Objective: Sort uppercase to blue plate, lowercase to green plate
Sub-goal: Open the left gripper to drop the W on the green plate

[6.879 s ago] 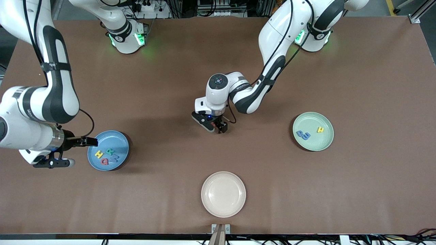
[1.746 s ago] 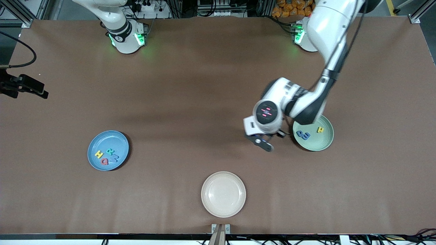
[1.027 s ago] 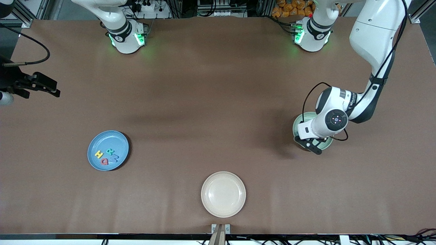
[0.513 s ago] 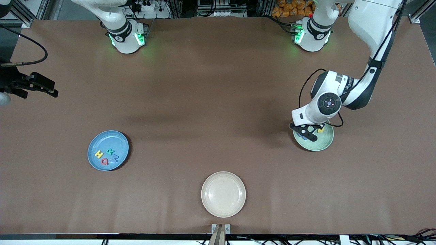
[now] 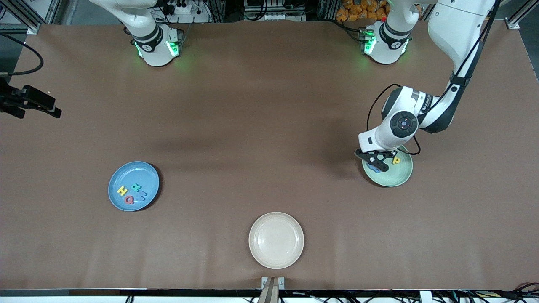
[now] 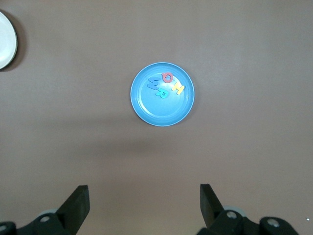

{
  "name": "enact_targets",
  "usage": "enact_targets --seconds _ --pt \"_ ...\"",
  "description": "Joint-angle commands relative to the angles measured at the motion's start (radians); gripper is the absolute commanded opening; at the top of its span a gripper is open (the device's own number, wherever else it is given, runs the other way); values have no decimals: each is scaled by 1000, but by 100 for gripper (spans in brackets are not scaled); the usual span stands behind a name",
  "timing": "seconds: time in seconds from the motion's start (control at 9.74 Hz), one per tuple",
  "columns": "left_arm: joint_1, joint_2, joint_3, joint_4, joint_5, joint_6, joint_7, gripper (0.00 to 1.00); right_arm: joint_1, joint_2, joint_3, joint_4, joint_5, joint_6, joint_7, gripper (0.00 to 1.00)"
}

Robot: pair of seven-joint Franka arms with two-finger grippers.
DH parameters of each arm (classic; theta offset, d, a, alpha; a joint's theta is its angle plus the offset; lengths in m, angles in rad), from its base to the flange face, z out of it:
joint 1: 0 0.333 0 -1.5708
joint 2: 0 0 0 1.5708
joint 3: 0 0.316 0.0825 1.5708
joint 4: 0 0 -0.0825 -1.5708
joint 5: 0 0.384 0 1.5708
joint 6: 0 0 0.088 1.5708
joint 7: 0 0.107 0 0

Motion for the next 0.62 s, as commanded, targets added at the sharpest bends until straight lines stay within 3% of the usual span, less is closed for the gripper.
enact_targets --seconds 0.0,0.31,0.41,0.51 --pt "7 -16 -3 20 -11 3 25 7 -15 -21 11 1 16 -13 -2 100" --pt "65 -17 -1 34 -11 -2 115 10 -9 -24 16 -3 10 -13 -2 100" --pt "71 -14 -1 45 -11 -2 138 70 -7 -24 17 -3 10 -13 0 100" --pt "76 -20 -3 47 -22 -2 125 100 0 -24 17 -3 9 -11 1 100"
